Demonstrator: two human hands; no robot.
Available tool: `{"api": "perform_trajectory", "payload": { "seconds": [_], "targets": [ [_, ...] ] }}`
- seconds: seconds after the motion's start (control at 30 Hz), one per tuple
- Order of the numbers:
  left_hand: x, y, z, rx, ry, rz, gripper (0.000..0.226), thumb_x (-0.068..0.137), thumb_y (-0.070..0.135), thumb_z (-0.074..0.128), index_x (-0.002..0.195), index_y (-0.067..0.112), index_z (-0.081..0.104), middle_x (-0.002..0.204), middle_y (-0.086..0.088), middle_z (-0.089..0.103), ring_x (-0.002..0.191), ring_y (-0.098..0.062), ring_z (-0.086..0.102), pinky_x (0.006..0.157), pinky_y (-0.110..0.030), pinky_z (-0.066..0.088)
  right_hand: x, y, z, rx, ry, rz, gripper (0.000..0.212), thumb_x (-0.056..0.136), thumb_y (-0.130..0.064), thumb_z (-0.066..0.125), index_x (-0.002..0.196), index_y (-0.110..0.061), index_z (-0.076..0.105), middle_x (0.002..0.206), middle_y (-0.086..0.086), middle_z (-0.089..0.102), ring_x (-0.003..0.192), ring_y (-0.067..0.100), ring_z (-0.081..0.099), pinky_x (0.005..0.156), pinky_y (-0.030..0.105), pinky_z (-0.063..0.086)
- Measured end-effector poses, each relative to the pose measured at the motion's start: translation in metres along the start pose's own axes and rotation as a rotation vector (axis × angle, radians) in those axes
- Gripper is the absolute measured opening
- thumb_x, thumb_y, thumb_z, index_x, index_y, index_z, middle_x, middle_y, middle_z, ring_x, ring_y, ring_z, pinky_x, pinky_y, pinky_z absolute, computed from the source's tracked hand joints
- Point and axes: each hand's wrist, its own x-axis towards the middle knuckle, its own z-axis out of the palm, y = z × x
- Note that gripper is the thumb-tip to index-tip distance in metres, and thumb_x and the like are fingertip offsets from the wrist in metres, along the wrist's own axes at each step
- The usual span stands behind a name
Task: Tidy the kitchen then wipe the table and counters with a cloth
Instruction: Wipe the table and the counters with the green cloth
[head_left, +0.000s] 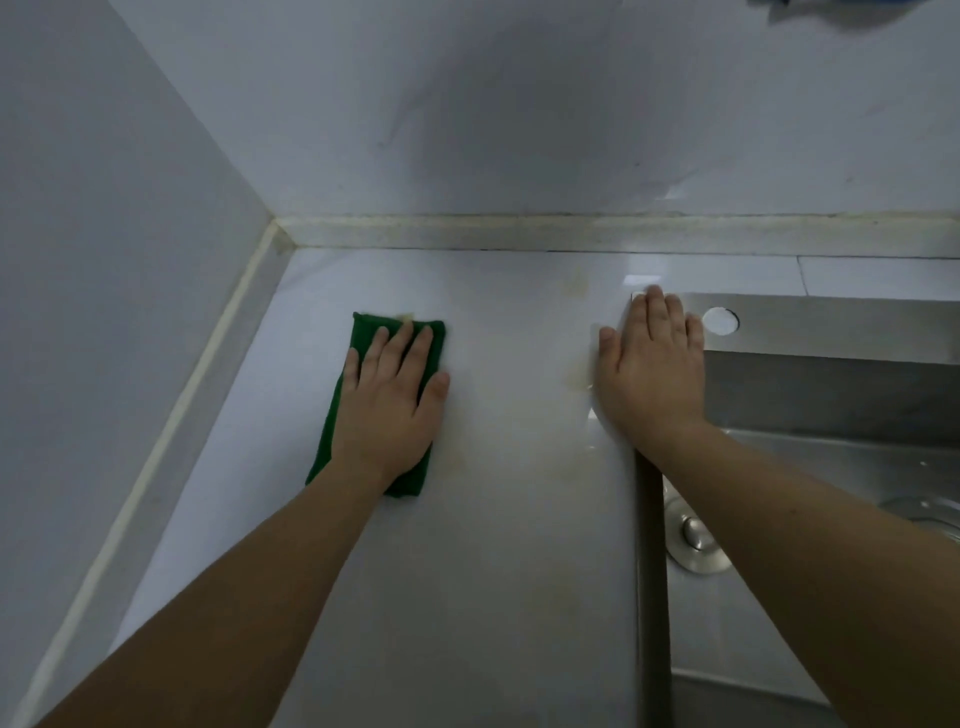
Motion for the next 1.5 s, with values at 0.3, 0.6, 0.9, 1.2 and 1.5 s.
{"api": "perform_trajectory", "payload": {
  "seconds": [0.3,0.6,0.9,1.2,1.5],
  "targets": [
    [-0.027,0.001,0.002,0.04,0.005,-0.017,0.074,0.09,0.062,0.005,0.155,0.028,0.015,0.162,0.003,0.011,0.149,-0.017,0.002,0.119,-0.039,-0.006,0.0,0.0,0.002,-0.004,0.015,0.017,0.067,0.1,-0.045,0.011,0.151,-0.002,0.015,0.16,0.014,0.012,0.148,0.027,0.006,0.12,0.041,-0.001],
    [-0.028,0.001,-0.005,0.02,-0.012,-0.014,0.075,0.089,0.062,0.003,0.154,0.028,0.017,0.162,0.003,0.011,0.149,-0.018,0.003,0.12,-0.042,-0.004,-0.129,-0.01,-0.009,0.172,0.046,0.036,0.073,0.095,-0.047,0.009,0.149,0.001,0.022,0.158,0.017,0.018,0.147,0.029,0.012,0.119,0.037,0.002],
    [-0.024,-0.002,-0.002,0.026,0.002,-0.023,0.063,0.098,0.054,0.013,0.155,0.026,0.016,0.162,0.002,0.011,0.149,-0.019,0.005,0.12,-0.043,-0.004,-0.172,-0.018,0.007,0.14,0.007,0.094,0.079,0.093,-0.051,0.01,0.15,0.002,0.017,0.159,0.017,0.009,0.147,0.03,0.007,0.119,0.039,0.003],
    [-0.048,-0.006,0.003,0.058,-0.007,0.006,0.058,0.102,0.045,0.016,0.156,0.024,0.009,0.163,0.0,0.008,0.149,-0.021,0.003,0.12,-0.044,-0.002,-0.174,-0.02,-0.001,0.175,-0.022,0.1,0.078,0.091,-0.05,0.007,0.152,-0.002,0.009,0.161,0.013,0.001,0.148,0.025,-0.002,0.119,0.036,-0.003],
    [-0.155,-0.015,0.003,0.046,-0.023,0.002,0.07,0.092,0.054,0.002,0.155,0.025,0.012,0.162,0.0,0.01,0.149,-0.021,0.006,0.121,-0.044,0.0,-0.175,-0.018,0.001,0.118,-0.058,0.102,0.067,0.102,-0.043,0.018,0.152,-0.001,0.006,0.161,0.015,-0.001,0.148,0.025,-0.002,0.121,0.038,-0.002]
  ]
}}
